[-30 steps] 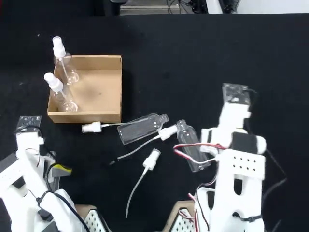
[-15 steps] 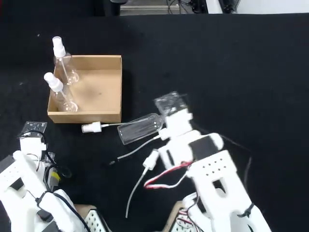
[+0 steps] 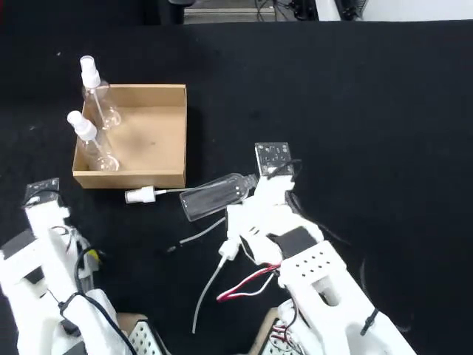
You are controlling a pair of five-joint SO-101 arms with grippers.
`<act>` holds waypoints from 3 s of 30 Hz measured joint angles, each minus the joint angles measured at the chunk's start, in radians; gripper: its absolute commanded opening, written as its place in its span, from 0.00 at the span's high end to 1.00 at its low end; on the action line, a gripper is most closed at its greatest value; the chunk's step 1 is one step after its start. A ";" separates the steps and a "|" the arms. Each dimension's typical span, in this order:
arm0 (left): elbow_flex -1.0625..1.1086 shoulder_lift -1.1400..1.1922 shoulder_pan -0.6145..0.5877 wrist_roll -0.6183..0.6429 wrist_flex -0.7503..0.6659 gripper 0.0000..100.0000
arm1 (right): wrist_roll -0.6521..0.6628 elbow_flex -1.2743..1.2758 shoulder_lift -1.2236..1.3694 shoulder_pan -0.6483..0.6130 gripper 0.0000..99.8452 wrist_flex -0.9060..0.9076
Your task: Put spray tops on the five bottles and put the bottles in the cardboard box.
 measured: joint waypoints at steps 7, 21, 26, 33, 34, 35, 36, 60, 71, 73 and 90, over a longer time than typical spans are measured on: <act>0.000 0.000 0.110 0.141 0.000 0.97 | -0.012 0.000 0.000 0.060 0.86 -0.015; 0.011 -0.002 0.133 0.244 -0.123 0.97 | -0.098 -0.109 0.288 0.069 0.79 -0.015; 0.038 -0.002 0.132 0.278 -0.143 0.97 | -0.149 -0.232 0.462 0.068 0.79 -0.015; 0.078 -0.014 0.130 0.279 -0.199 0.97 | -0.209 -0.351 0.651 0.068 0.80 -0.015; 0.080 -0.014 0.130 0.279 -0.199 0.97 | -0.209 -0.365 0.671 0.068 0.80 -0.015; 0.081 -0.015 0.130 0.279 -0.201 0.97 | -0.209 -0.374 0.687 0.068 0.81 -0.015; 0.081 -0.015 0.130 0.279 -0.201 0.97 | -0.209 -0.384 0.698 0.071 0.83 -0.015; 0.081 -0.015 0.130 0.281 -0.204 0.97 | 0.058 -0.802 0.726 0.184 0.99 0.436; 0.086 -0.270 0.132 0.284 -0.206 0.97 | 0.103 -1.043 0.466 0.184 0.99 0.647; 0.086 -0.350 0.132 0.278 -0.201 0.97 | 0.103 -1.068 0.394 0.184 0.99 0.647; -0.130 -0.825 0.152 0.353 -0.147 0.97 | 0.112 -1.536 0.302 0.184 0.99 0.563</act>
